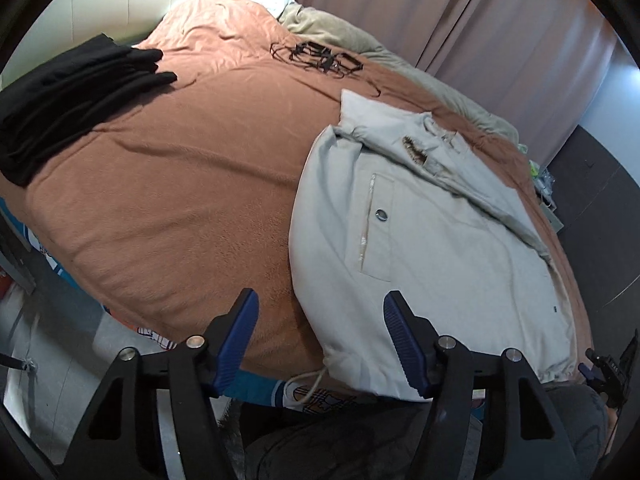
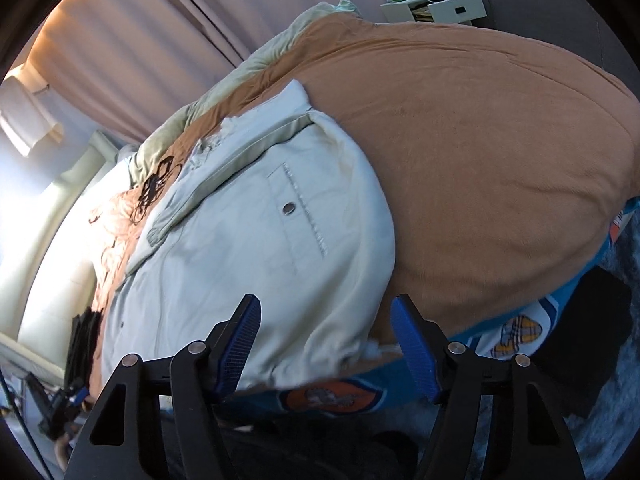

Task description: Fold large clothes

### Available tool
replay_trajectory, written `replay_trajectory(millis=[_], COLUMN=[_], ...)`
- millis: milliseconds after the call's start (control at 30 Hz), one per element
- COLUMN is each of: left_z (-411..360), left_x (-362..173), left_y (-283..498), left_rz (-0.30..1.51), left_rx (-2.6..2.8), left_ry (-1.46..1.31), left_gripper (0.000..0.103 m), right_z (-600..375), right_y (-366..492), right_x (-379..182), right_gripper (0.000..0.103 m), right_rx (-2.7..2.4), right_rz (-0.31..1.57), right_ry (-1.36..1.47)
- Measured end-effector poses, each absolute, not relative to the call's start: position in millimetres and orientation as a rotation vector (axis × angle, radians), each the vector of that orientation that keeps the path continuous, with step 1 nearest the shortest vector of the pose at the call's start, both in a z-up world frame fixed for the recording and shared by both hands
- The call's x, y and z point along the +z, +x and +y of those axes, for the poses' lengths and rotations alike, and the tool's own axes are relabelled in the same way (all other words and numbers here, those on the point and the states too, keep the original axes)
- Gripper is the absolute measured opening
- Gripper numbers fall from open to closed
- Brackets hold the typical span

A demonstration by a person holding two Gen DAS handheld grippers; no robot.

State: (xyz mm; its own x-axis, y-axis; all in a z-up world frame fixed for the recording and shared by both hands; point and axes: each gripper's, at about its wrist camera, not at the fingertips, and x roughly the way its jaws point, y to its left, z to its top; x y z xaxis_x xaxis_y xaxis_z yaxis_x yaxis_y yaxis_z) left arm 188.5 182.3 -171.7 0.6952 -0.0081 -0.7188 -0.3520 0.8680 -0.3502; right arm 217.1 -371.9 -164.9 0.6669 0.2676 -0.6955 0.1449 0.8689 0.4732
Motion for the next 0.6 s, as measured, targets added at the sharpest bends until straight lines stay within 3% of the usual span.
replay_trajectory(millis=[400,600], left_z=[195.6,204.8], left_x=[-211.2,-216.3], left_y=[241.6,255.8], left_rz=[0.866,0.865], left_rx=[0.193,0.166], left_ry=[-0.504,-0.568], left_gripper=[0.059,0.054], right_z=[-402.1,-404.1], right_y=[268.5,284.6], right_x=[-198.4,-211.5], right_gripper=[0.064,0.054], right_rx=[0.042,0.152], right_rz=[0.864,0.871], right_ry=[0.606,0.738])
